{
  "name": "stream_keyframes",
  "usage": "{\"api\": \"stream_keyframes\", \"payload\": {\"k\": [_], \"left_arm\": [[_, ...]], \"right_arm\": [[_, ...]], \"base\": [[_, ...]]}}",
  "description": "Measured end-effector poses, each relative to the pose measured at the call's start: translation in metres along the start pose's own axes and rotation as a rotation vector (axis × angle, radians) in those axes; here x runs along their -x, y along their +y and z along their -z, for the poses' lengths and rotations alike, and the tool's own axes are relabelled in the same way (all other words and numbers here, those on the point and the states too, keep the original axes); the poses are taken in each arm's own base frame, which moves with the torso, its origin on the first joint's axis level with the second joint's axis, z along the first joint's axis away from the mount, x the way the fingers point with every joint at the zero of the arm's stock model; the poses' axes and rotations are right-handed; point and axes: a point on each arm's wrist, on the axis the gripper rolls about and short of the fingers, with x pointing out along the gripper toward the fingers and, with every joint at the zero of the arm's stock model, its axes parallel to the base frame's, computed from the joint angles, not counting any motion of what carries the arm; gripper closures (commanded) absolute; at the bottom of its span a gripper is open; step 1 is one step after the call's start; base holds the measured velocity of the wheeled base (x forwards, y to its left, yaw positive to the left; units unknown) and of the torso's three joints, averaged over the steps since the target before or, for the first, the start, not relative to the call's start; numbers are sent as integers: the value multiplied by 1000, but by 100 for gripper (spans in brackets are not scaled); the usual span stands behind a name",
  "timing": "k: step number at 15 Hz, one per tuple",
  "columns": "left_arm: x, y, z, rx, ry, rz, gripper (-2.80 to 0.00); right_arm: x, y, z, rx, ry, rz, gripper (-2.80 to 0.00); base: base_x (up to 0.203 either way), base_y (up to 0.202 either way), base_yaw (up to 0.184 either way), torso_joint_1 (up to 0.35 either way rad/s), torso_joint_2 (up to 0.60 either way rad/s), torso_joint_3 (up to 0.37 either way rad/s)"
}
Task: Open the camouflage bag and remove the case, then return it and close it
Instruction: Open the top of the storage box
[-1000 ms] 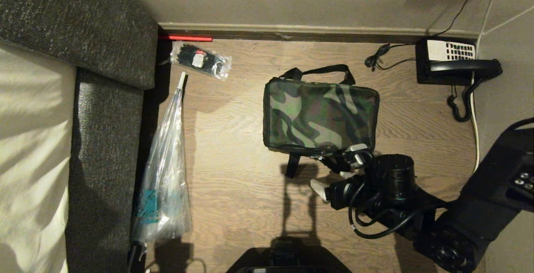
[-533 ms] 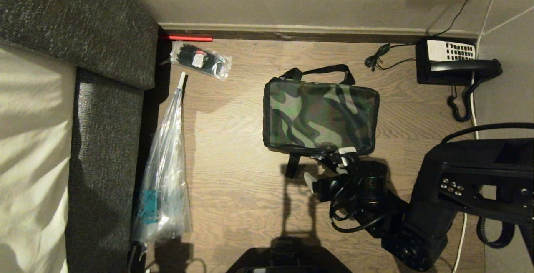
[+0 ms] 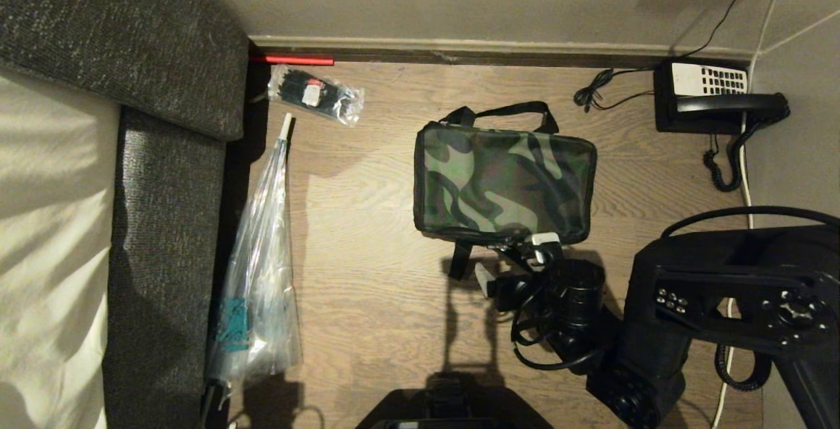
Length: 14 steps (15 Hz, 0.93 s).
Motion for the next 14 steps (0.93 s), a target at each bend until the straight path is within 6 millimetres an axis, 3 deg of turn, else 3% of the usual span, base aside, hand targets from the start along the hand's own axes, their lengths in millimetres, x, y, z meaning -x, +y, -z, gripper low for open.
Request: {"api": "stream_keyframes", "payload": {"k": [9,14], "left_arm": [[0,0,0,0,0,0,0],[0,0,0,0,0,0,0]], "right_arm": [[-11,1,7,-35,-15,62,-280],[-19,3,-4,-70,-66,54,-280]], "base": [[0,0,0,0,0,0],[0,0,0,0,0,0]]}}
